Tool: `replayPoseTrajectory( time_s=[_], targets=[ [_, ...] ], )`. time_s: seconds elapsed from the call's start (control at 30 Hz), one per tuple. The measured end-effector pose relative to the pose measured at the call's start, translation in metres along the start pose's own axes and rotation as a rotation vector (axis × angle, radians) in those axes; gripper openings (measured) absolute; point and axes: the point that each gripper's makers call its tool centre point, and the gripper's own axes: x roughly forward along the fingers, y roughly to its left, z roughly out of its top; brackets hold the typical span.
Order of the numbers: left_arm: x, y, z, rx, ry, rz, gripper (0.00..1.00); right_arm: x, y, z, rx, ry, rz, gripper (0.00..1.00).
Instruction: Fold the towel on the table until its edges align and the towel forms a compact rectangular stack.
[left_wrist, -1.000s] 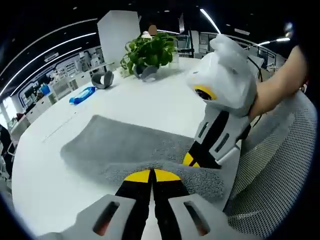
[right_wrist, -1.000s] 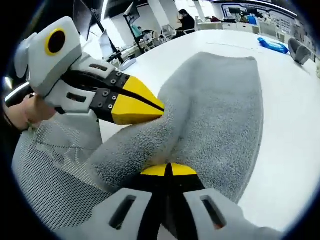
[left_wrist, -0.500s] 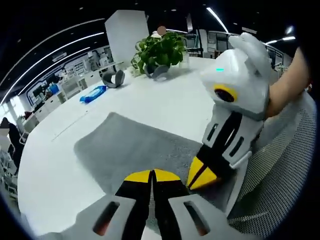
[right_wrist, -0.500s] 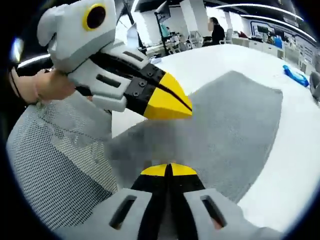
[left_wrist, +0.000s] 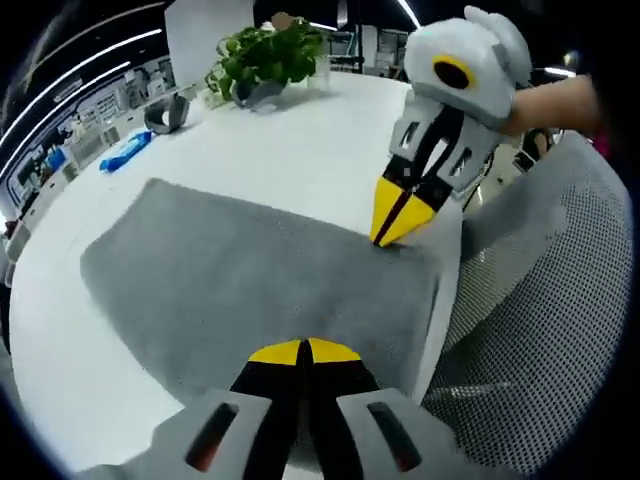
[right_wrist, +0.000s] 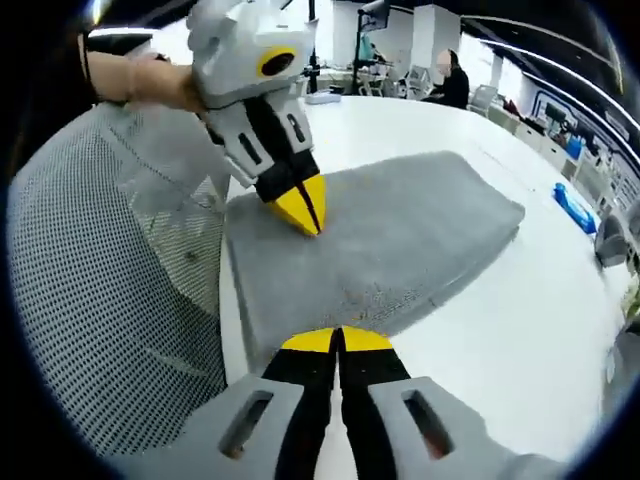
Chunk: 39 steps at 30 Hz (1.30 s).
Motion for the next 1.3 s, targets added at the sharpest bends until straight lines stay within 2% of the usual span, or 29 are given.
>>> replayPoseTrajectory(
  time_s=[0.07, 0.17, 0.27, 0.3, 0.37, 0.4, 0.47, 0.5, 0.57, 0.6, 0.7, 0.73, 0.8, 0.87, 1.0, 1.07, 1.1, 1.2, 1.3],
  targets=[
    [-0.001, 0.001, 0.001, -0.026, 0.002, 0.003, 0.01, -0.004, 0.003, -0.005, -0.063, 0.038, 0.0, 0.01],
    [0.0, 0.011, 0.002, 0.092, 0.0, 0.064, 0.01, -0.009, 0.007, -0.006, -0.096, 0.034, -0.013, 0.02],
    [0.003, 0.016, 0.004, 0.121, -0.014, 0.098, 0.01, -0.009, 0.011, -0.008, -0.118, 0.037, -0.016, 0.06],
    [0.003, 0.017, 0.004, 0.114, -0.016, 0.1, 0.01, -0.008, 0.013, -0.01, -0.134, 0.05, -0.004, 0.07],
    [0.002, 0.019, 0.006, 0.034, -0.017, 0.102, 0.01, -0.005, 0.017, -0.013, -0.193, 0.079, -0.002, 0.05],
    [0.001, 0.019, 0.008, 0.0, -0.021, 0.105, 0.01, -0.002, 0.022, -0.013, -0.194, 0.087, 0.022, 0.05],
    [0.0, 0.017, 0.016, 0.027, -0.056, 0.105, 0.01, 0.004, 0.022, -0.015, -0.181, 0.112, 0.013, 0.06],
    [0.0, 0.012, 0.024, 0.042, -0.089, 0.084, 0.01, 0.005, 0.022, -0.018, -0.163, 0.138, 0.019, 0.06],
    [0.0, -0.006, 0.041, 0.062, -0.164, 0.013, 0.01, 0.011, 0.021, -0.018, -0.128, 0.14, 0.02, 0.08],
    [0.0, -0.011, 0.043, 0.058, -0.167, 0.0, 0.02, 0.01, 0.018, -0.019, -0.124, 0.143, 0.009, 0.06],
    [0.002, -0.036, 0.053, 0.168, -0.195, -0.082, 0.05, 0.012, 0.015, -0.02, -0.12, 0.161, 0.001, 0.01],
    [0.003, -0.041, 0.054, 0.175, -0.199, -0.098, 0.06, 0.011, 0.015, -0.02, -0.112, 0.164, -0.002, 0.01],
    [0.004, -0.048, 0.053, 0.153, -0.189, -0.124, 0.1, 0.011, 0.016, -0.019, -0.114, 0.155, -0.001, 0.01],
    [0.004, -0.054, 0.051, 0.083, -0.174, -0.163, 0.15, 0.011, 0.017, -0.02, -0.051, 0.138, -0.003, 0.0],
    [-0.002, -0.057, 0.056, 0.092, -0.204, -0.174, 0.21, -0.001, 0.015, -0.005, 0.034, 0.045, -0.023, 0.0],
    [-0.001, -0.06, 0.058, 0.108, -0.211, -0.17, 0.23, -0.004, 0.015, -0.006, 0.044, 0.055, -0.01, 0.0],
    [0.001, -0.064, 0.059, 0.148, -0.208, -0.168, 0.24, -0.004, 0.015, -0.006, 0.051, 0.051, -0.011, 0.0],
    [0.008, -0.068, 0.059, 0.237, -0.192, -0.145, 0.25, -0.007, 0.014, 0.01, 0.113, -0.027, -0.003, 0.0],
    [0.013, -0.072, 0.061, 0.251, -0.204, -0.125, 0.24, -0.01, 0.008, 0.02, 0.094, -0.04, -0.031, 0.0]
  ],
)
